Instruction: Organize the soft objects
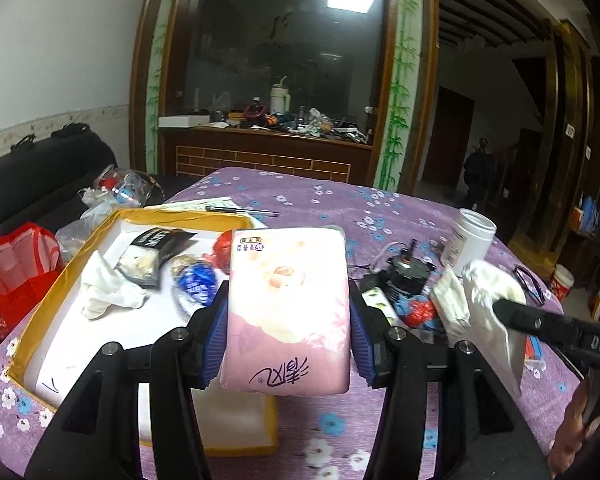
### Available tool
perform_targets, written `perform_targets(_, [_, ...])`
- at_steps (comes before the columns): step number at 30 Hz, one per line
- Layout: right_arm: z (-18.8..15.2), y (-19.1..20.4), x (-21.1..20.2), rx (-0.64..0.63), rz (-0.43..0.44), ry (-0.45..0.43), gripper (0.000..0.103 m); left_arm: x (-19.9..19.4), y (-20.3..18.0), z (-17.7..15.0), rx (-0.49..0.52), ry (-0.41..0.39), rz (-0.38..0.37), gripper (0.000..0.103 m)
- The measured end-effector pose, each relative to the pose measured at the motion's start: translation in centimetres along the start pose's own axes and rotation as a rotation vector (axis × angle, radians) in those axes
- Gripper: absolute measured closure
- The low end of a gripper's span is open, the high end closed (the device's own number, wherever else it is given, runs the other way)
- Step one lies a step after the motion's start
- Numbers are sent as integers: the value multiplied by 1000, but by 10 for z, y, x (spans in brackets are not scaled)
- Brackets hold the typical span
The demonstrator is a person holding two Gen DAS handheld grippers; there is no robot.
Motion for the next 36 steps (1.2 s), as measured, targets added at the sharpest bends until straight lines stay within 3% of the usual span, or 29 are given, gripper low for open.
perform_targets(12, [9, 100, 47, -50, 104, 91, 90, -25, 112, -6, -178, -6, 128, 52])
perform_targets(21, [-2, 165, 108, -51, 131, 207, 89, -22, 143, -28, -236, 56, 163, 52])
perform_targets(28, [-13, 178, 143, 5, 150, 279, 89, -12, 149, -43, -257, 126, 129, 52])
perform_targets(36, [-31, 169, 166, -15, 68, 310, 87, -7, 151, -46, -259, 166, 141, 52])
Point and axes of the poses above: each gripper's, at about its wrist camera, not at the fingertips, and x roughly the way its jaws point, y to its left, z to its top, the point moved 7 cm from there along x, roughly the way its jaws point, and after that the axes turned 12 degrees about -z, right-handed, at the moved point
